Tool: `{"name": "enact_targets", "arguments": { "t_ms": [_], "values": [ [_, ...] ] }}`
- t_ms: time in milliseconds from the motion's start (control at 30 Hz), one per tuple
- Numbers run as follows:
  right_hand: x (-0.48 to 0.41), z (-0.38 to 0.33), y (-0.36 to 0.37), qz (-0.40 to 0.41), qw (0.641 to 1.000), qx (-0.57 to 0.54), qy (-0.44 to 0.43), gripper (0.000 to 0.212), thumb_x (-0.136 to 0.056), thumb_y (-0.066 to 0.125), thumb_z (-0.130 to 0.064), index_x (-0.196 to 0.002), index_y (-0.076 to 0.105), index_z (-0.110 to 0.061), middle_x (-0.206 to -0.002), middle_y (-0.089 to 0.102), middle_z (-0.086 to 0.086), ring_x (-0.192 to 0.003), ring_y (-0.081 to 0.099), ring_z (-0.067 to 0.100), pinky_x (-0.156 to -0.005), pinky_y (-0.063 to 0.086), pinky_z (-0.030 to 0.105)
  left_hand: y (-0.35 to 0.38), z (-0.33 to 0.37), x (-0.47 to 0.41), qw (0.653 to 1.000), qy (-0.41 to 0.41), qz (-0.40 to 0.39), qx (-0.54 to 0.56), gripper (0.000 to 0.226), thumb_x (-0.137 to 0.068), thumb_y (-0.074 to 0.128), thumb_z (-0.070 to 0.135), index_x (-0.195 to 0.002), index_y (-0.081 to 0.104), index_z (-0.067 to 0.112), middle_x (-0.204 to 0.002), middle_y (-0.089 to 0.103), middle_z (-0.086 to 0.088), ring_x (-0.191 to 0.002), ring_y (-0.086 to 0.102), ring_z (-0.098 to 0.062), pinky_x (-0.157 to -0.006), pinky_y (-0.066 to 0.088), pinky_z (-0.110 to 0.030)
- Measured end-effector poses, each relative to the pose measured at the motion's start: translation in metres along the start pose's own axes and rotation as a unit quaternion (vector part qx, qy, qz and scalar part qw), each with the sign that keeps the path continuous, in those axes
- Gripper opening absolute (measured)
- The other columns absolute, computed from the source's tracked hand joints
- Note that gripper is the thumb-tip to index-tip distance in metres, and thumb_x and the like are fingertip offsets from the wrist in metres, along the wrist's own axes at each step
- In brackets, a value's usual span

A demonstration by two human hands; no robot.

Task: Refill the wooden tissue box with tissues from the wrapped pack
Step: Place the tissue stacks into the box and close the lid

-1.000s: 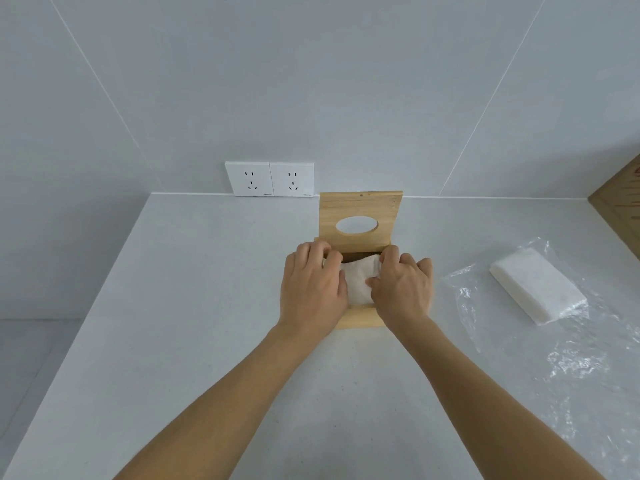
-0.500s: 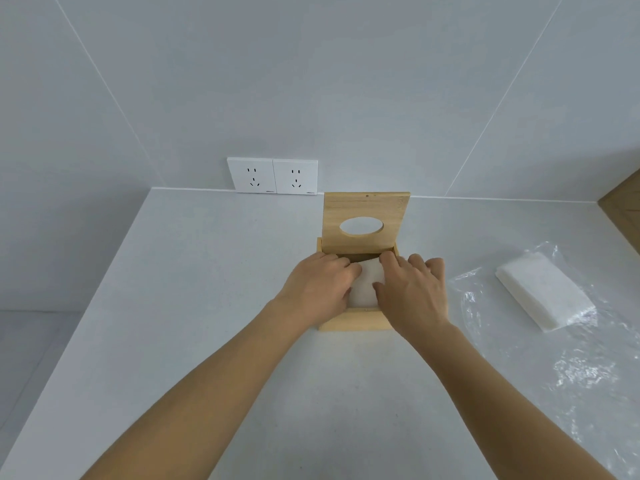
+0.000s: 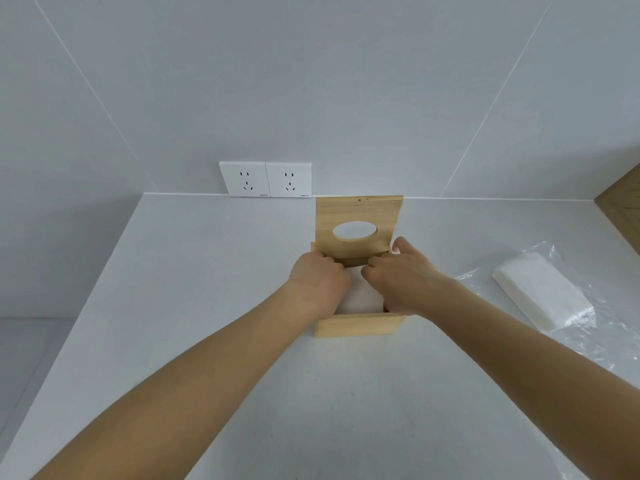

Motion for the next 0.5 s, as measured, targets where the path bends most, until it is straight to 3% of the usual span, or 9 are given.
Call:
{"name": "enact_targets", "arguments": {
  "t_ms": [100,267,500],
  "values": [
    [-0.009,-0.004,0.008,-0.038,0.999,0.031,-0.004,0.023,-0.081,0.048,-0.007,-0.101,0.058,-0.017,-0.102,0.062,-0.005,-0.096,0.056,0.018,-0.1,0.024,0.038,0.004,0.004,-0.009,0.999,-0.01,-0.024,-0.018,0.022,-0.088,0.052,0.011,-0.107,0.06,0.018,-0.113,0.061,0.003,-0.108,0.055,-0.018,-0.074,0.03,-0.025],
    [-0.016,-0.002,0.021,-0.077,0.997,-0.001,0.017,0.021,-0.081,0.054,-0.011,-0.101,0.055,-0.018,-0.105,0.059,-0.002,-0.098,0.054,0.018,-0.081,0.026,0.034,0.013,0.004,-0.016,0.998,-0.019,-0.048,-0.02,0.025,-0.088,0.054,0.01,-0.112,0.058,0.015,-0.12,0.055,-0.001,-0.109,0.054,-0.02,-0.072,0.034,-0.026],
    [-0.021,-0.002,0.031,-0.098,0.994,-0.04,0.015,0.029,-0.084,0.056,-0.014,-0.113,0.055,-0.016,-0.118,0.055,0.002,-0.111,0.052,0.02,-0.084,0.037,0.03,0.017,0.005,-0.019,0.999,-0.004,-0.05,-0.014,0.03,-0.089,0.053,0.014,-0.119,0.055,0.015,-0.125,0.05,-0.003,-0.116,0.048,-0.02,-0.077,0.032,-0.026]
  ]
}}
Point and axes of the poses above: each hand's wrist, its own x-axis away from the middle knuckle, its own y-axis out of the palm, z = x × y, the point moved 7 cm from there along -x, towards the middle knuckle
